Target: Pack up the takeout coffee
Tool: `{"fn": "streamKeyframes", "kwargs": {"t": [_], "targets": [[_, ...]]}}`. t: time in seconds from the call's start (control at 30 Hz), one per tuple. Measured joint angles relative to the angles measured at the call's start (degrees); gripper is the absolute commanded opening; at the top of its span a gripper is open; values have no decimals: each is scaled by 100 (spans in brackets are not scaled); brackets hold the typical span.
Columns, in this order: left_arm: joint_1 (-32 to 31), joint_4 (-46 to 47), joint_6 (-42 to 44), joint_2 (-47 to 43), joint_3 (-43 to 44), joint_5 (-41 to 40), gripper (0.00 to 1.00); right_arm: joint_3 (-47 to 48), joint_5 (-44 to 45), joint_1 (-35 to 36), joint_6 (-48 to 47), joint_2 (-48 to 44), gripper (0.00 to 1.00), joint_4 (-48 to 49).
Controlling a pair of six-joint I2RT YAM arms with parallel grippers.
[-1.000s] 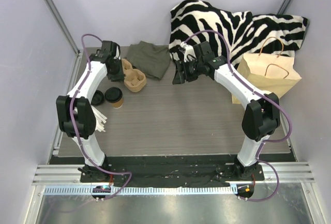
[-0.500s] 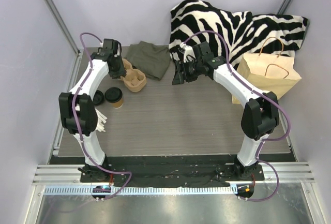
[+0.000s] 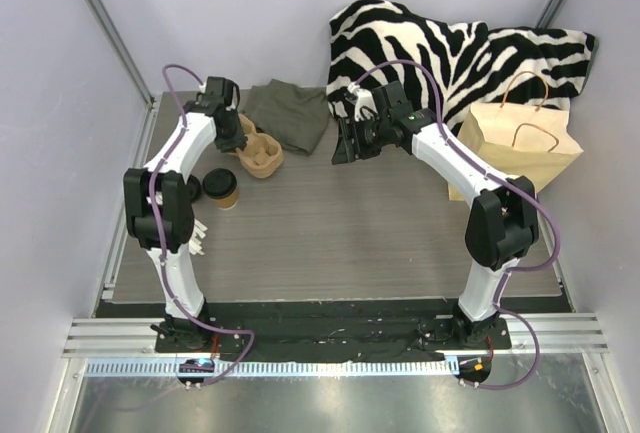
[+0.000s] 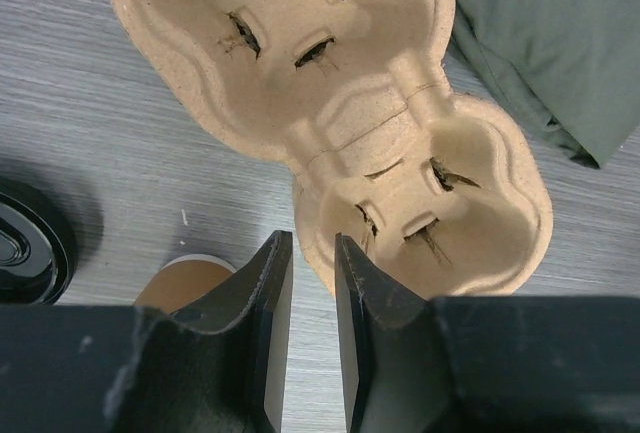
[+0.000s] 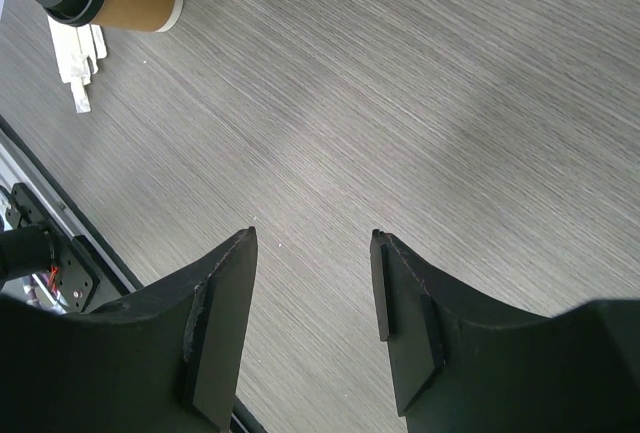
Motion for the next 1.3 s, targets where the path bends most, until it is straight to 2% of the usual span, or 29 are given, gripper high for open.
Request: {"fn": "streamKeyframes", "kwargs": {"t": [0.53, 0.73, 0.83, 0.93, 1.3], "targets": [[0, 66, 22, 199, 28, -2, 24, 0, -22, 0, 4, 79, 57, 24], [0, 66, 42, 264, 68, -44, 16, 0, -24, 0, 7, 125, 57, 26], [2, 63, 44, 267, 72, -44, 10, 0, -24, 0, 9, 136, 57, 35], [0, 57, 48, 282, 129, -42, 0, 0, -24, 0, 17, 153, 57, 39], [0, 52, 76, 326, 229, 2, 0, 2, -39, 0, 22, 160, 57, 44]]}}
